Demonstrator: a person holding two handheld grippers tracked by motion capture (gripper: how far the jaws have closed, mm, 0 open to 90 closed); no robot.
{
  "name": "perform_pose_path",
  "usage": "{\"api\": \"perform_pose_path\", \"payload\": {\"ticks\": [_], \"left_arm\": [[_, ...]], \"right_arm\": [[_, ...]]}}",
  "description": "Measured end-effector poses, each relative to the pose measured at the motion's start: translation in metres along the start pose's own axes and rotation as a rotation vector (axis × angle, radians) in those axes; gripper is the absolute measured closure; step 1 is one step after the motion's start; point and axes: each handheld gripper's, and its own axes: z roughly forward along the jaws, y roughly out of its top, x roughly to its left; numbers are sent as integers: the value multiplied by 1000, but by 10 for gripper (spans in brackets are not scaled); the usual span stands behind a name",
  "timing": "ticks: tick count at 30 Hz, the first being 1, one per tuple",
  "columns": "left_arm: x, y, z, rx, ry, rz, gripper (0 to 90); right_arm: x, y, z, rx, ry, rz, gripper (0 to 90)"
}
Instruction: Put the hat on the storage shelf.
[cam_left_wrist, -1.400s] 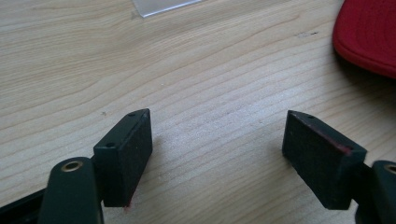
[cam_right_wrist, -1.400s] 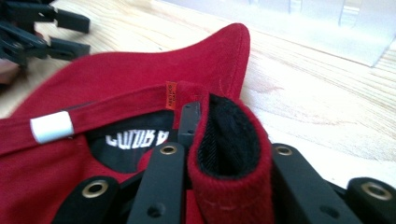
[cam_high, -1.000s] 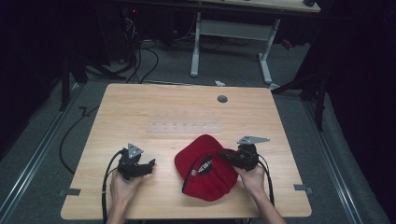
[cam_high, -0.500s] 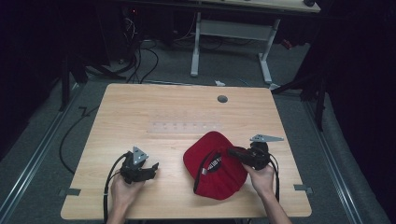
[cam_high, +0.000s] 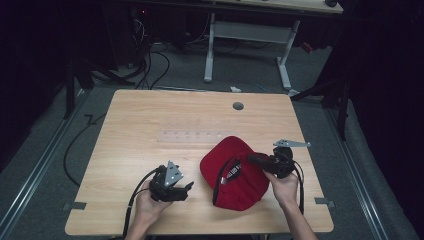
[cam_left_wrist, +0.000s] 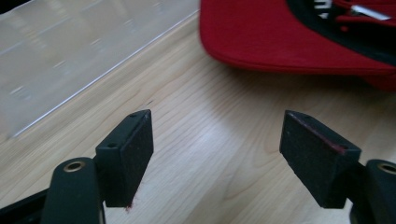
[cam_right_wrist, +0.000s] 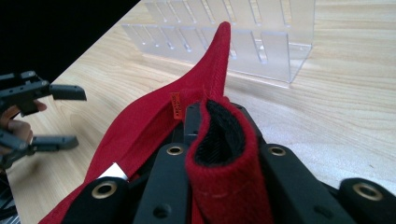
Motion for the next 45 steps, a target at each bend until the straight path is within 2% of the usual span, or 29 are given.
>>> {"api": "perform_pose_path", "payload": {"ticks": [2, 4, 17, 18, 19, 20, 21, 25, 27, 31, 35, 38, 41, 45], "left_arm": [[-3, 0, 1, 4, -8, 4, 255], [-12, -2, 4, 4, -19, 37, 255], [-28, 0, 14, 19, -53, 74, 192], [-31, 1, 13, 20, -56, 92, 190], [-31, 1, 13, 20, -56, 92, 189], [-34, 2, 12, 3, -61, 115, 194], [-34, 2, 12, 3, -61, 115, 198], [-35, 2, 13, 0, -41, 142, 192], [-35, 3, 13, -7, -42, 135, 192], [-36, 4, 14, -18, -26, 150, 197], [-34, 6, 14, -20, -11, 151, 226], [-31, 3, 17, -3, 21, 180, 249], [-29, 4, 18, 1, 36, 188, 285], [-28, 4, 18, 2, 41, 192, 321]], "right_arm": [[1, 2, 0, -1, 1, 3, 802], [2, 5, 0, -2, 5, 2, 802], [9, 15, 3, 1, 49, 18, 802], [10, 16, 4, 2, 61, 22, 802], [11, 16, 5, 3, 71, 25, 802], [11, 17, 6, 3, 77, 29, 802], [11, 17, 6, 3, 77, 29, 802], [13, 18, 8, 10, 83, 30, 801], [13, 18, 8, 11, 85, 31, 801], [13, 18, 8, 26, 95, 37, 801], [15, 17, 10, 50, 94, 32, 799], [17, 17, 11, 59, 98, 30, 797], [18, 16, 14, 72, 103, 28, 797], [20, 15, 15, 80, 106, 32, 796]]}}
